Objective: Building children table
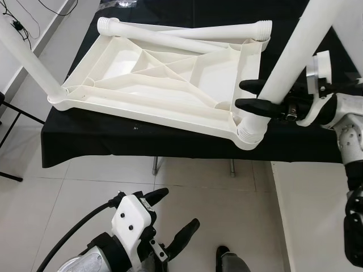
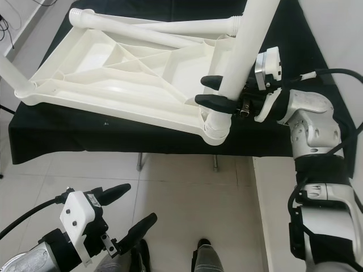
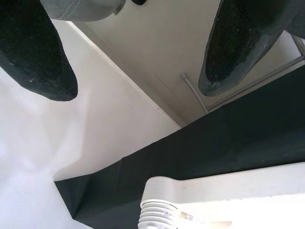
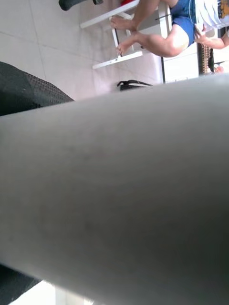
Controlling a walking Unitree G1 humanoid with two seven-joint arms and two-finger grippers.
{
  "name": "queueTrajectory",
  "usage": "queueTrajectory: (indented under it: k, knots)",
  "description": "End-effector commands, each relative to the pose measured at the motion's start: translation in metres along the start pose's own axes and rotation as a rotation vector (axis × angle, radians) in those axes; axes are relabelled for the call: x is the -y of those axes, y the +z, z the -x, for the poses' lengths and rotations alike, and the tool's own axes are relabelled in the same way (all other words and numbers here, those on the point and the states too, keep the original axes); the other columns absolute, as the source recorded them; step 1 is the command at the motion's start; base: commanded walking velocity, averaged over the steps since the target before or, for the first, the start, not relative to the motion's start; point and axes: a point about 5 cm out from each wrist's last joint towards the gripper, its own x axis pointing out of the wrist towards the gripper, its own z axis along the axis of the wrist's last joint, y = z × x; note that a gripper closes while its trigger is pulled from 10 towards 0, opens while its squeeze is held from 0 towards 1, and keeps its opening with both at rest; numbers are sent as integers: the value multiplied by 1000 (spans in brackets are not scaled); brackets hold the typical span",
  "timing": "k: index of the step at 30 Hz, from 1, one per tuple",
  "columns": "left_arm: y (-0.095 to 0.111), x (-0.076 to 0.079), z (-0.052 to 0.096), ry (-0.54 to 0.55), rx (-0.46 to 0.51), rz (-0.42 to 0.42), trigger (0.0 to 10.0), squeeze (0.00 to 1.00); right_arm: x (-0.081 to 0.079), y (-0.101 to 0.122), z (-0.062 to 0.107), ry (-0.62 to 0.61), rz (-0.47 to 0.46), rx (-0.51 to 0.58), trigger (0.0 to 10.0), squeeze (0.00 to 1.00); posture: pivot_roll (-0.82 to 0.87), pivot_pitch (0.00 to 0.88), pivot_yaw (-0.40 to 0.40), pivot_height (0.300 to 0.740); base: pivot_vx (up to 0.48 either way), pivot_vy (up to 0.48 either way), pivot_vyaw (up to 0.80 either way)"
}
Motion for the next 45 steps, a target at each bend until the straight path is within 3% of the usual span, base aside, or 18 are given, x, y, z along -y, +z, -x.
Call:
queueTrajectory:
  k: [1, 15, 16, 18, 19, 20, 21, 23, 24, 25, 29, 35, 43, 45]
  knots:
    - [-2, 2, 2, -9, -21, 3, 10000, 0, -7, -22, -5, 5, -67, -58, 10000, 0, 11, 346, 44, 740, 0, 0, 0]
    - [-2, 3, 2, -6, -18, 4, 10000, 0, -6, -29, -7, -124, -62, -114, 10000, 0, 11, 347, 43, 740, 0, 0, 0]
    - [-2, 3, 2, -6, -18, 5, 10000, 0, -8, -32, -7, -170, -59, -139, 10000, 0, -1, 347, 32, 740, 0, 0, 0]
    - [-3, 3, 2, -4, -18, 6, 10000, 0, -13, -45, -11, -382, -46, -244, 10000, 0, -6, 343, 11, 740, 0, 0, 0]
    - [-3, 3, 2, -4, -18, 6, 10000, 0, -13, -45, -11, -382, -46, -244, 10000, 0, -6, 343, 11, 740, 0, 0, 0]
    - [-4, 3, 2, -3, -17, 5, 10000, 0, -17, -53, -14, -520, -52, -294, 10000, 0, -6, 342, 8, 740, 0, 0, 0]
    - [-4, 3, 2, -3, -17, 5, 10000, 0, -17, -53, -14, -520, -52, -294, 10000, 0, -6, 342, 8, 740, 0, 0, 0]
    - [-3, 2, 2, 5, -14, 5, 10000, 0, -32, -64, -10, -875, -32, -391, 10000, 0, -10, 344, 2, 740, 0, 0, 0]
    - [-3, 2, 2, 5, -14, 5, 10000, 0, -32, -64, -10, -875, -32, -391, 10000, 0, -10, 344, 2, 740, 0, 0, 0]
    - [-3, 1, 1, 8, -13, 3, 10000, 0, -44, -66, -10, -991, -48, -394, 10000, 0, -8, 344, 11, 740, 0, 0, 0]
    - [-3, -1, 0, 13, -12, 1, 10000, 0, -58, -65, -13, -1089, -87, -369, 10000, 0, -14, 345, 21, 740, 0, 0, 0]
    - [-5, -2, -3, 1, -11, -5, 10000, 0, -61, -63, -36, -1133, -175, -289, 10000, 0, -17, 321, 22, 740, 0, 0, 0]
    - [-6, -3, -5, 10, -7, -9, 10000, 0, -66, -55, -42, -1212, -224, -238, 10000, 0, -20, 315, 24, 740, 0, 0, 0]
    - [-7, -6, -7, 15, -7, -17, 10000, 0, -53, -35, -47, -1218, -217, -46, 10000, 0, -24, 296, 28, 740, 0, 0, 0]
